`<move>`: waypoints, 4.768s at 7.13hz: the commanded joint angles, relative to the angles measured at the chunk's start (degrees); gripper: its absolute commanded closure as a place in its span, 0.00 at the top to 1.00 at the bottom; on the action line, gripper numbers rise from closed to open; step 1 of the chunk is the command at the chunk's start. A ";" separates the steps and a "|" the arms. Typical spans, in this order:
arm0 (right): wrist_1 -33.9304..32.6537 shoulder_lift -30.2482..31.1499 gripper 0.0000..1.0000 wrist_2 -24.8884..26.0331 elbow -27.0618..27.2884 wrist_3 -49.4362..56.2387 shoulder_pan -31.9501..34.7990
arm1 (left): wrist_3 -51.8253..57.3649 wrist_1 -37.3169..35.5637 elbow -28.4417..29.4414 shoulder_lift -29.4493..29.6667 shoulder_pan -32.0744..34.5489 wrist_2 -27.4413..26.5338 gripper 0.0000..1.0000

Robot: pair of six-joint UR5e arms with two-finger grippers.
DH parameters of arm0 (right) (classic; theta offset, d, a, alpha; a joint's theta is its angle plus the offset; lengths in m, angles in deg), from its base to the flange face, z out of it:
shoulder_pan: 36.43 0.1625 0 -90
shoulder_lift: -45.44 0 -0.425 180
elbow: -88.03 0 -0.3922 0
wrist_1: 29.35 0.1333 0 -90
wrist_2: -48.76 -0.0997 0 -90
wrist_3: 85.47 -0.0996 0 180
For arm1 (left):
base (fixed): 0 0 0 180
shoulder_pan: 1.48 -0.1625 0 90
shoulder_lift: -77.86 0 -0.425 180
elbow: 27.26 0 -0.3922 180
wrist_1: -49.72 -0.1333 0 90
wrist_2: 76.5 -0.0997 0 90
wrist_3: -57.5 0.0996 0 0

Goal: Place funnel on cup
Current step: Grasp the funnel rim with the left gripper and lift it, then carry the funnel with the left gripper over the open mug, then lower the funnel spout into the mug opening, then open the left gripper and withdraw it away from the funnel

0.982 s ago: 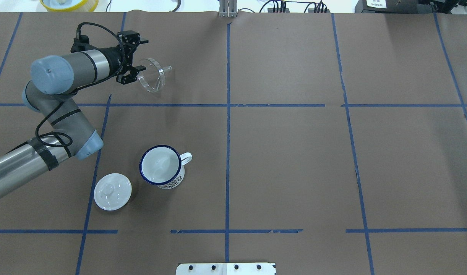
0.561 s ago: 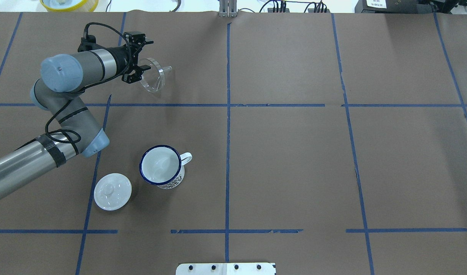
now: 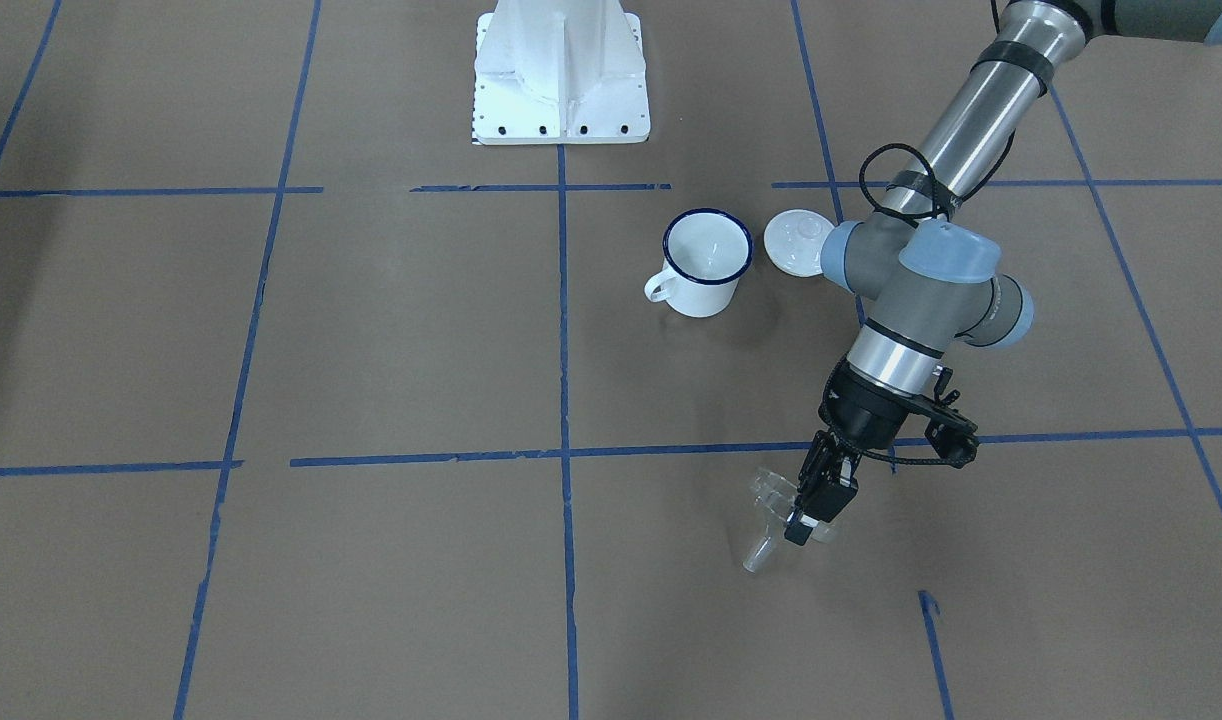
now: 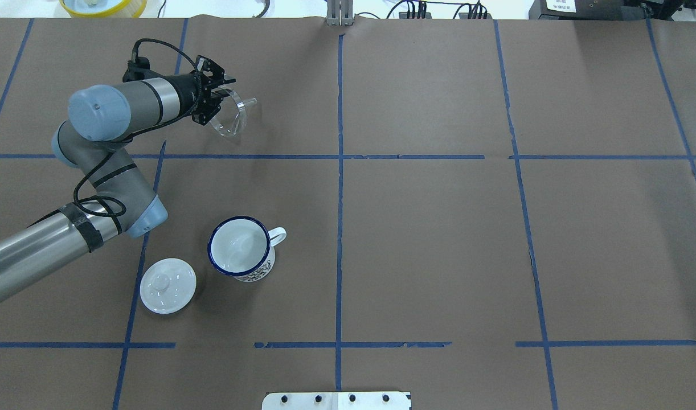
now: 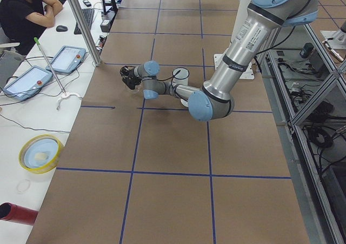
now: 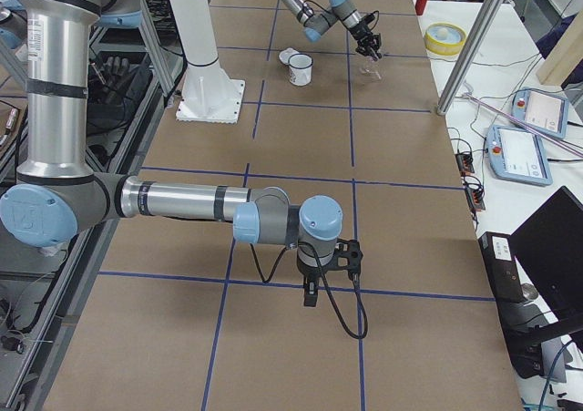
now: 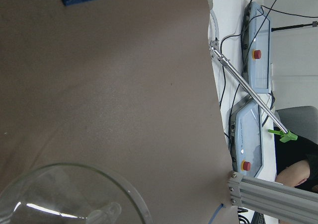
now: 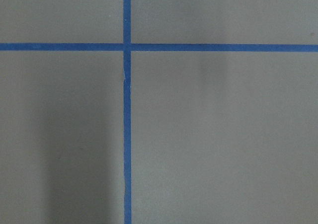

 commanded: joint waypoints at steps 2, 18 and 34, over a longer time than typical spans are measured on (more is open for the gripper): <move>0.00 0.00 1.00 0.00 0.05 0.00 0.00 | 0.17 -0.15 -3.82 -0.21 2.24 0.37 0.00; 0.00 0.00 1.00 0.00 -0.04 0.00 0.00 | 1.23 -97.12 -38.94 7.17 -7.94 26.21 0.00; 0.00 0.00 1.00 0.00 0.05 0.00 0.00 | 11.45 -93.75 -39.52 5.59 -7.87 24.89 1.00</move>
